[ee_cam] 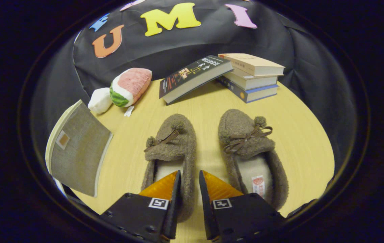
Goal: Open the storage box then place both shoes into the box .Put the left shoe in first, then the right shoe, with the right side of both shoes facing outward in a uniform manner.
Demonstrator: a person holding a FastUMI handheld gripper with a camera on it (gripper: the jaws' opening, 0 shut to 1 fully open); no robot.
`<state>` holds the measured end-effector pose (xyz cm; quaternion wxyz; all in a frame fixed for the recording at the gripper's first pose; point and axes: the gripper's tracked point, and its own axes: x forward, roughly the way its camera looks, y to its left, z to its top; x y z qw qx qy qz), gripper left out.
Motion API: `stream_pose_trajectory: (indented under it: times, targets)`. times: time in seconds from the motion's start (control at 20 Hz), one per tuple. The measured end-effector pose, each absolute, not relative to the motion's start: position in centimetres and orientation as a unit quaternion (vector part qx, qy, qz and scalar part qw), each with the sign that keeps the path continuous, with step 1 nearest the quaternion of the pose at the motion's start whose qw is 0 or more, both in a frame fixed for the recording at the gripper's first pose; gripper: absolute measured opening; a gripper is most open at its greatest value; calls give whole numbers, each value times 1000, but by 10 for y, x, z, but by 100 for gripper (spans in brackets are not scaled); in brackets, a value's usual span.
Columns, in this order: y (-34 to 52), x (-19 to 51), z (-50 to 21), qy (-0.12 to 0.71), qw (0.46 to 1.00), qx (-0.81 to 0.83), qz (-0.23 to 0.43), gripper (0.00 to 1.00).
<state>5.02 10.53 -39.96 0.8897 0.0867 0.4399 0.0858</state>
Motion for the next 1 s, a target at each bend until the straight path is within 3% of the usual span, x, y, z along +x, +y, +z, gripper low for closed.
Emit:
stream_pose_trajectory:
  times: [0.05,0.15,0.3,0.65,1.0]
  targets:
    - [105,52,-400,442,889,88,81,18]
    - [104,52,-401,449,886,85,71,15]
    - [104,52,-399,460,878,119,62,1]
    - [112,48,-372,472,852,225,29,0]
    - [142,46,-281,423,871,249,32,0]
